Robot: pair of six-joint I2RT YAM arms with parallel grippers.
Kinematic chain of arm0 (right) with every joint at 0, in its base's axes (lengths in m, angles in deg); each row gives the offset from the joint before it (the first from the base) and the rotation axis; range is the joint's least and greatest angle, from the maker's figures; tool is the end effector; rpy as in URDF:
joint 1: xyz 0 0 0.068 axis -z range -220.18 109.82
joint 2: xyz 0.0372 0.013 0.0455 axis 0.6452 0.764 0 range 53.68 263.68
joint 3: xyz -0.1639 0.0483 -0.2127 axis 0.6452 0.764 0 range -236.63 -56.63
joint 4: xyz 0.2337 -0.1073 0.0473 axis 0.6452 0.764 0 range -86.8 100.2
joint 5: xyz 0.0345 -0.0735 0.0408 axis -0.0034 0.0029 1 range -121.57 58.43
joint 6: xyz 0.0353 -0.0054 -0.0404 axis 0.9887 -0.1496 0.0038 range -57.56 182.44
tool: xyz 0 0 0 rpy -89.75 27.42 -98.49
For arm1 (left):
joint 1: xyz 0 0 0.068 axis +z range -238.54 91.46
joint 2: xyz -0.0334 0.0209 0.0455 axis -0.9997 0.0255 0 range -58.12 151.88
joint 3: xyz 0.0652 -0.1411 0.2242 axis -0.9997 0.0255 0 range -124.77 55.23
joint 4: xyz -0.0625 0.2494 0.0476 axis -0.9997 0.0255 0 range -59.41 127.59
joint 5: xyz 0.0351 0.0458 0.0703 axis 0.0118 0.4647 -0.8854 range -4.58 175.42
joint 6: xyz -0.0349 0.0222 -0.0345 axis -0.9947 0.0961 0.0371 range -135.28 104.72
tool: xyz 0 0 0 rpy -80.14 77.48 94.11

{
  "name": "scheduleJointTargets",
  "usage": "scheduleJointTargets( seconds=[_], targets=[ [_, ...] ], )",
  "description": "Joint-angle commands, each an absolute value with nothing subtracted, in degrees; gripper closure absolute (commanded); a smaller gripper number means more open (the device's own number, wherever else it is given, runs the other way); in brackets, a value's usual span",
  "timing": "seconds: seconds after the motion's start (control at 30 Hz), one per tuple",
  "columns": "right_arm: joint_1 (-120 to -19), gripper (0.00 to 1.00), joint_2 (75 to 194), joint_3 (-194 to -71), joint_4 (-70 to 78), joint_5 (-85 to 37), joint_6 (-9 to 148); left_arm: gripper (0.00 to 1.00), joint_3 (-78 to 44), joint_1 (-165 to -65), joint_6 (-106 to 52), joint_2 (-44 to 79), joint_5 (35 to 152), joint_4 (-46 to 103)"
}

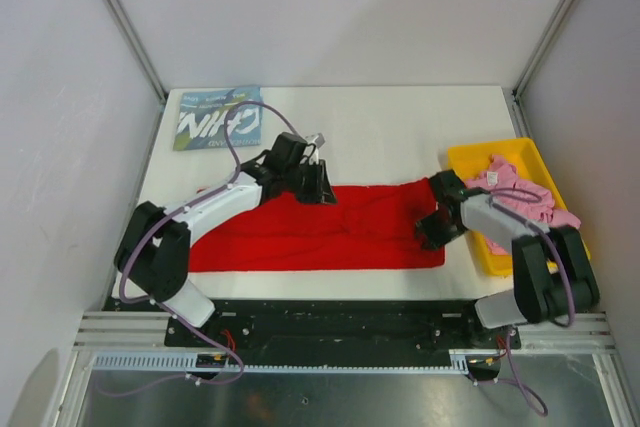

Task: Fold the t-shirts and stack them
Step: Rotate the tshirt 85 degrees

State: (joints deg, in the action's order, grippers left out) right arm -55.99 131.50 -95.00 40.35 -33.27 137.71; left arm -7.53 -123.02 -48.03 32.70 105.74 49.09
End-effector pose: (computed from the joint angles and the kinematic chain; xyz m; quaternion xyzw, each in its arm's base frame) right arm 0.2091 0.0581 0.1557 0.4939 0.8615 0.0730 0.0922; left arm 0.2751 -0.2038 0.2373 0.0791 0.9133 -0.3381 0.2126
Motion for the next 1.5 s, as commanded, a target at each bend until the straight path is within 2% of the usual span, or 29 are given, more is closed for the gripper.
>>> scheduleJointTargets(
  seconds=[0.0,0.23,0.33,0.53,0.63,0.8,1.2,1.37,1.47],
  targets=[
    [-54.09,0.61,145.17,-104.14,30.35,-41.17,128.74,0.74,-6.14,-121.52,-45.47,29.05,106.55,49.2],
    [-52.41,0.67,170.11,-131.68,34.48,-39.64,117.7,0.73,-3.57,-119.27,-42.56,26.98,104.24,52.07],
    [-51.97,0.67,180.36,-148.11,40.93,-42.07,112.86,0.73,-2.4,-118.97,-41.44,26.92,102.97,53.38],
    [-51.35,0.67,202.82,-189.26,54.06,-45.12,101.5,0.73,-0.41,-118.97,-40.51,28.34,101.86,54.97],
    [-50.92,0.64,208.52,-200.76,54.9,-44.78,97.15,0.73,0.06,-118.96,-40.21,28.53,101.24,55.99],
    [-50.22,0.55,205.19,-196.25,45.97,-43.61,92.45,0.73,1.12,-119.03,-39.22,27.85,99.37,57.84],
    [-50.07,0.5,193.73,-190.63,43.26,-40.23,92.76,0.8,5.81,-119.28,-43.93,30.32,89.04,59.49],
    [-49.75,0.5,190.54,-187.24,44.59,-39.89,93.78,0.82,6.77,-120.62,-46.01,31.83,85.9,59.54],
    [-49.58,0.56,187.91,-181.76,43.26,-40.1,94.23,0.82,6.9,-121.73,-46.38,32.62,83.92,59.6]
  ],
)
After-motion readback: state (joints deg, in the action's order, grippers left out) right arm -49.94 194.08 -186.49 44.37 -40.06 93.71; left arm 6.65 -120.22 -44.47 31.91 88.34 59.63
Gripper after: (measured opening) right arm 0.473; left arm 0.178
